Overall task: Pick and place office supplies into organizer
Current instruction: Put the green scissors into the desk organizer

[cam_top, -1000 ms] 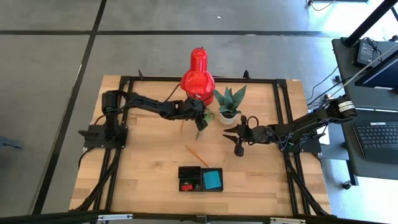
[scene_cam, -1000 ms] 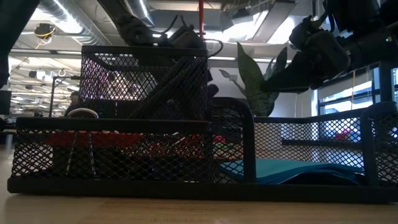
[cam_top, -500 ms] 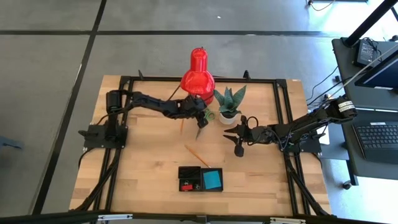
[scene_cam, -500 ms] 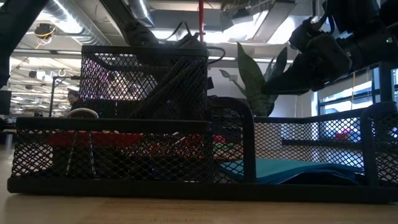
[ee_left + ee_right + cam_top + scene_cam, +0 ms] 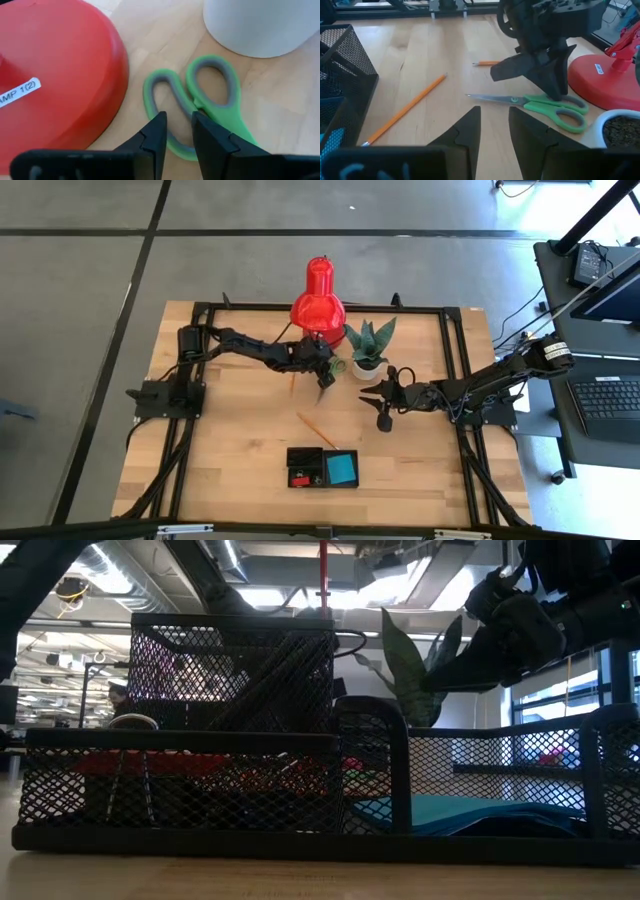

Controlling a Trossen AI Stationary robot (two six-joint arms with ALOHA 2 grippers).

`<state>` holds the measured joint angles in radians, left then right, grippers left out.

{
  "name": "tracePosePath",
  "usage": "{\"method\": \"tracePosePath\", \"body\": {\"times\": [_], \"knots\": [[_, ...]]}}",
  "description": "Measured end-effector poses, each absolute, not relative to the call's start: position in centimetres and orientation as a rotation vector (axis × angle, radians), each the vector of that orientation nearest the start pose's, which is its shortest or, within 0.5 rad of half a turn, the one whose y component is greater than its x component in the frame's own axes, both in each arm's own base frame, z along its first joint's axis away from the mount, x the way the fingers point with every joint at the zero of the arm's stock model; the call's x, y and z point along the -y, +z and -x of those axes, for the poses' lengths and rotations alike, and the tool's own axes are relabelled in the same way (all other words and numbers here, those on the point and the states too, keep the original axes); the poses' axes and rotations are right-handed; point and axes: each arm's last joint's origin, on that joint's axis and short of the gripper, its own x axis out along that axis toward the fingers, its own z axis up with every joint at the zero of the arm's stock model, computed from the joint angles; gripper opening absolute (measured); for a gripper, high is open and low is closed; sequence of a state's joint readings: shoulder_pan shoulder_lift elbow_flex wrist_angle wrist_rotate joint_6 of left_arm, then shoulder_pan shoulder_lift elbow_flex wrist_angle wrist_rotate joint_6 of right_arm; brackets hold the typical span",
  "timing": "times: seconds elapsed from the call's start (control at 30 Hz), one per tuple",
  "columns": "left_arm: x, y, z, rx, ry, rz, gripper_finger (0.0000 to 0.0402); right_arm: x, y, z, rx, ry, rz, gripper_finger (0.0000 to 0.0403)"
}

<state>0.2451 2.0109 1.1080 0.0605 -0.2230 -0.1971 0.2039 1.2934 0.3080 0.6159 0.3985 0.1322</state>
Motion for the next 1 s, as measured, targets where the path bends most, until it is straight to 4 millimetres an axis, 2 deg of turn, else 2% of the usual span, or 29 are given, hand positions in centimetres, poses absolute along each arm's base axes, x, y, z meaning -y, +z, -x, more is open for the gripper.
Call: {"method": "tracePosePath", "body": {"times": [0.3,0.83,1.0], "knots": [[-8.7,11.6,-38.5,-0.833,0.317,0.174,0.0086,-3.4,15.2,-21.9,-0.337,-0.219,-0.045,0.0104],[-2.8,11.4,-39.2,-0.871,0.061,-0.035,0.0086,-3.4,15.0,-21.8,-0.358,-0.212,-0.064,0.0104],[-1.4,11.5,-39.4,-0.847,-0.014,-0.126,0.0086,-3.7,14.8,-21.8,-0.389,-0.118,-0.078,0.0104]]}}
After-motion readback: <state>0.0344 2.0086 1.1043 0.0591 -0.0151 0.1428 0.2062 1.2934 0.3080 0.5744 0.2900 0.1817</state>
